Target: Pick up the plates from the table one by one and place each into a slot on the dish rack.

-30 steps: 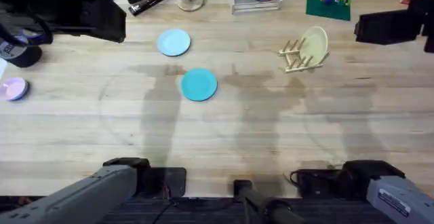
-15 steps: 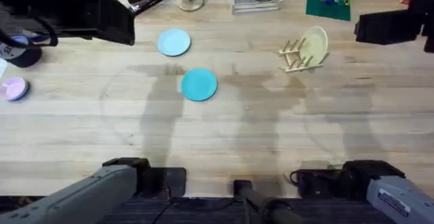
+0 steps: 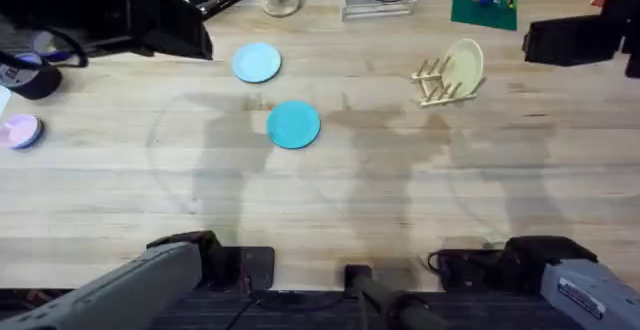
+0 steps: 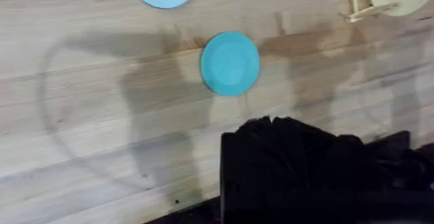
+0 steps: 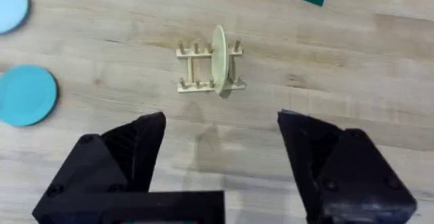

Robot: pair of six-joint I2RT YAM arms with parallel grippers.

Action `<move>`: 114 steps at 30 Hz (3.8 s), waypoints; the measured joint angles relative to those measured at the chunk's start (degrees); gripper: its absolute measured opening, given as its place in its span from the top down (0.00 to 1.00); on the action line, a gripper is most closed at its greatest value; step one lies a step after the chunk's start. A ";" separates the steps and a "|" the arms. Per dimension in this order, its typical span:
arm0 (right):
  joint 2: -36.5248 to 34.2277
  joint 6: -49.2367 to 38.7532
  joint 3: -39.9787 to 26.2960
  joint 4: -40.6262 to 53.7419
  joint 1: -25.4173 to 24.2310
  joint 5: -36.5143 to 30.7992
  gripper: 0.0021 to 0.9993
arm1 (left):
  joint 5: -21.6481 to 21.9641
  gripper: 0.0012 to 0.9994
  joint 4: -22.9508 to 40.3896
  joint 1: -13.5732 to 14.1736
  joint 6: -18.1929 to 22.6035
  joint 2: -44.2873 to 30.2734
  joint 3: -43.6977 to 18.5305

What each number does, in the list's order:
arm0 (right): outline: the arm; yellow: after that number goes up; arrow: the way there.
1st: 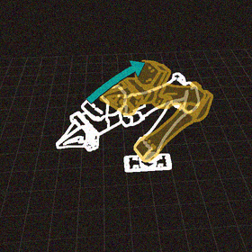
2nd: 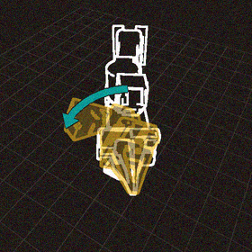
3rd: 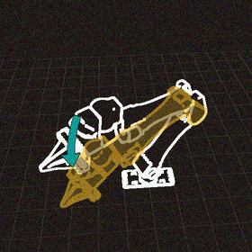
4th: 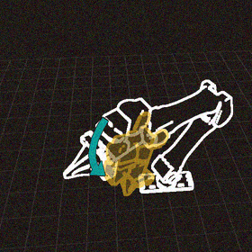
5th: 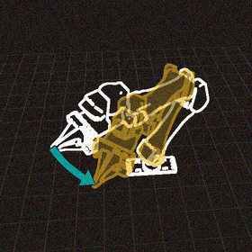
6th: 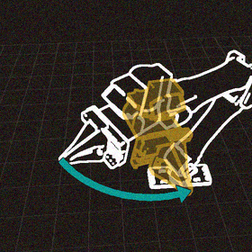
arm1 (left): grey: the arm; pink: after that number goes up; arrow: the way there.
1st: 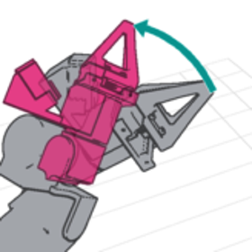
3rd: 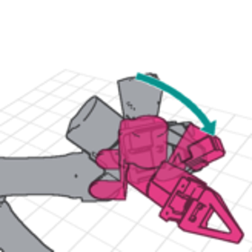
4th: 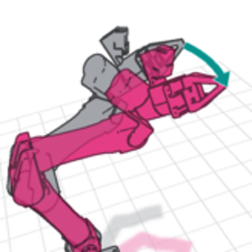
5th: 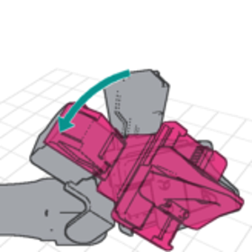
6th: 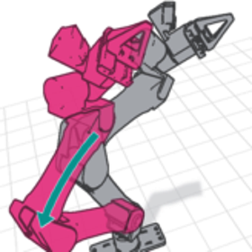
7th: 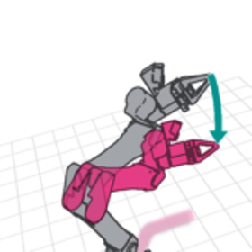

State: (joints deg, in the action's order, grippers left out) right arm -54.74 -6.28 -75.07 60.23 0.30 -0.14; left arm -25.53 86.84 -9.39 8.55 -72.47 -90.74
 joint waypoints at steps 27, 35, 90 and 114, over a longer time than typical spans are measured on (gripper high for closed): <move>0.00 -0.01 0.00 -0.13 0.00 0.00 0.01 | -18.19 0.96 -18.79 -1.16 1.56 -9.41 25.12; 0.00 0.00 0.00 -0.13 0.00 0.00 0.00 | -18.48 0.96 -21.28 -1.16 2.70 -13.87 27.03; -0.02 -0.17 0.00 0.22 0.00 0.00 0.01 | -21.72 0.96 -39.44 -4.74 1.74 -29.17 35.63; -3.10 0.30 -0.11 0.59 0.31 6.87 0.00 | -33.39 0.96 -45.28 -5.12 -0.89 -39.00 35.13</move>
State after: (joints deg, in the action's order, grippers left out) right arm -57.84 -5.99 -75.18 60.82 0.60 6.73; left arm -58.92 41.56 -14.50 7.66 -111.47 -55.61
